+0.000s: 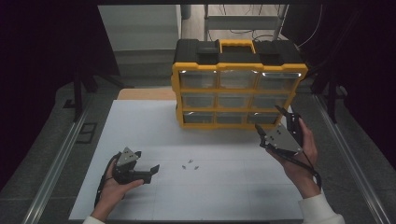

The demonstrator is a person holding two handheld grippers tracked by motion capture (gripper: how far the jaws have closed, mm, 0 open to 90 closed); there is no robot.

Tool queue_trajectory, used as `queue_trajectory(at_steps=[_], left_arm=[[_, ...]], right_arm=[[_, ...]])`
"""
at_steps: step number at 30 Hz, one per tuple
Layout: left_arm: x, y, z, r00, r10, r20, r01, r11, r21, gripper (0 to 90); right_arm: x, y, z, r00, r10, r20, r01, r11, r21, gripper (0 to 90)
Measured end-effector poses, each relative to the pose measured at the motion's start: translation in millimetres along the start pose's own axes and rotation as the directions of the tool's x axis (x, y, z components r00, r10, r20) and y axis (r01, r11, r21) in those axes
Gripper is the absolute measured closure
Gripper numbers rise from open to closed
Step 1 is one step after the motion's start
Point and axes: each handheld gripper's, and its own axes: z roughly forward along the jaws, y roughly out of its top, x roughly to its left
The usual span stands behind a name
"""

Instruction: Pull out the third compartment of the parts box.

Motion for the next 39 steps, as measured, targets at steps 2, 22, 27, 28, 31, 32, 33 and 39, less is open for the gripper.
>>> queue_trajectory(at_steps=[2, 22, 27, 28, 31, 32, 33, 39], left_arm=[[-0.2, 0.2, -0.4, 1.0, -0.001, -0.001, 0.001, 1.0, -0.001, 9.6], [0.1, 0.6, 1.1, 0.9999, 0.007, 0.01, -0.006, 1.0, -0.003, 9.7], [0.8, 0.7, 0.6, 0.9999, 0.003, 0.011, -0.003, 1.0, -0.005, 9.7], [0.6, 0.7, 0.7, 0.9999, 0.005, 0.011, -0.005, 1.0, -0.004, 9.7], [0.0, 0.6, 1.2, 0.9999, 0.007, 0.012, -0.007, 1.0, 0.0, 9.7], [0.0, 0.5, 1.3, 0.9999, 0.007, 0.012, -0.007, 1.0, 0.001, 9.7], [-0.1, 0.5, 1.6, 0.9999, 0.007, 0.012, -0.007, 1.0, 0.001, 9.7], [0.0, 0.3, 1.8, 0.9999, 0.008, 0.012, -0.008, 1.0, 0.003, 9.7]], right_arm=[[-3.8, 1.8, 1.4, 1.0, 0.004, 0.008, -0.004, 1.0, -0.001, 18.9], [-36.1, 16.5, 15.0, 0.9962, 0.002, 0.087, -0.004, 1.0, 0.015, 19.1], [-43.9, 16.7, 18.7, 0.9939, 0.0, 0.11, -0.003, 1.0, 0.029, 19.3], [-45.3, 16.7, 19.6, 0.9936, -0.001, 0.113, -0.002, 1.0, 0.03, 19.3], [-49.2, 16.4, 21.9, 0.9922, -0.006, 0.124, 0.002, 0.999, 0.032, 19.3], [-50.4, 16.1, 23.0, 0.9918, -0.007, 0.128, 0.003, 0.999, 0.032, 19.3], [-52.4, 15.3, 24.9, 0.9915, -0.003, 0.13, -0.002, 0.999, 0.033, 19.5], [-55.7, 14.1, 31.6, 0.9906, -0.005, 0.137, 0.0, 0.999, 0.041, 19.6]])
